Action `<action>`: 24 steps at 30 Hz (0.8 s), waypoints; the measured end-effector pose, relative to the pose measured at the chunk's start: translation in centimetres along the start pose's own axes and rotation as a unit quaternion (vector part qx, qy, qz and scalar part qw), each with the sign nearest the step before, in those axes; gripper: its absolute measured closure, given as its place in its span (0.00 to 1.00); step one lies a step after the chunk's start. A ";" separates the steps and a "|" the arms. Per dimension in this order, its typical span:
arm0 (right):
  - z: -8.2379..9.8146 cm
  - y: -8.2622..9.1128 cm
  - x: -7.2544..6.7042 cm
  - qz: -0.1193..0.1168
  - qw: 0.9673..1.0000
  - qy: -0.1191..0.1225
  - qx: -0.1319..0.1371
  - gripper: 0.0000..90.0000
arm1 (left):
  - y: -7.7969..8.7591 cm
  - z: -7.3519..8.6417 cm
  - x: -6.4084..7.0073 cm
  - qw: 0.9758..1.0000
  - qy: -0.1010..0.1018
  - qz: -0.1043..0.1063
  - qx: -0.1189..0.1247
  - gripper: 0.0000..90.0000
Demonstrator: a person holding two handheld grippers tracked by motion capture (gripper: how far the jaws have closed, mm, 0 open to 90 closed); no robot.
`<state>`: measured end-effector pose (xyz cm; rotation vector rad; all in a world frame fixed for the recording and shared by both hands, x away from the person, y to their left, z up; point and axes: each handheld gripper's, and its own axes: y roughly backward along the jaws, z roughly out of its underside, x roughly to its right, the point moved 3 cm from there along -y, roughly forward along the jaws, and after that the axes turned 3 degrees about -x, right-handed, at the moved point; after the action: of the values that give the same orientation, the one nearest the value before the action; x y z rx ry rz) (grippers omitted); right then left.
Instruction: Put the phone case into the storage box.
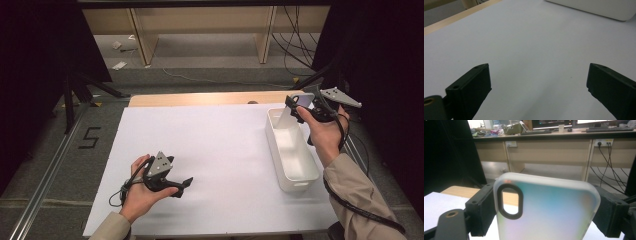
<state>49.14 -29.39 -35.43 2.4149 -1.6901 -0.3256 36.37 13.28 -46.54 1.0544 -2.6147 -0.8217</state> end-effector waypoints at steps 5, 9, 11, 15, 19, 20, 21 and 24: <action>0.1 -0.2 0.2 0.005 1.000 0.004 -0.003 0.20 | 0.0 0.0 0.0 1.000 -0.004 0.001 -0.002 0.05; 0.2 -0.3 0.1 0.009 1.000 0.009 -0.003 0.20 | 0.0 -0.1 0.1 1.000 -0.003 0.000 -0.002 0.05; 0.1 -0.3 0.2 0.010 1.000 0.009 -0.002 0.20 | -0.1 -0.1 0.1 1.000 -0.004 0.001 -0.002 0.05; 0.3 -0.5 0.3 0.014 1.000 0.011 -0.006 0.20 | -0.1 -0.1 0.2 1.000 -0.005 0.001 -0.002 0.05; 0.4 -0.7 0.3 0.015 1.000 0.014 -0.009 0.20 | -0.1 -0.1 0.2 1.000 -0.005 0.001 -0.003 0.05; 0.4 -0.7 0.4 0.016 1.000 0.014 -0.009 0.20 | -0.1 -0.1 0.2 1.000 -0.006 0.002 -0.003 0.05; 0.4 -0.8 0.4 0.015 1.000 0.015 -0.010 0.20 | -0.1 -0.1 0.2 1.000 -0.005 0.002 -0.003 0.05; 0.5 -0.9 0.3 0.014 1.000 0.017 -0.012 0.20 | -0.1 -0.1 0.2 1.000 -0.005 0.001 -0.002 0.05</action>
<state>49.94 -29.32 -36.15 2.3640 -1.6929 -0.2971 36.34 13.07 -46.51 1.0491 -2.6212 -0.8319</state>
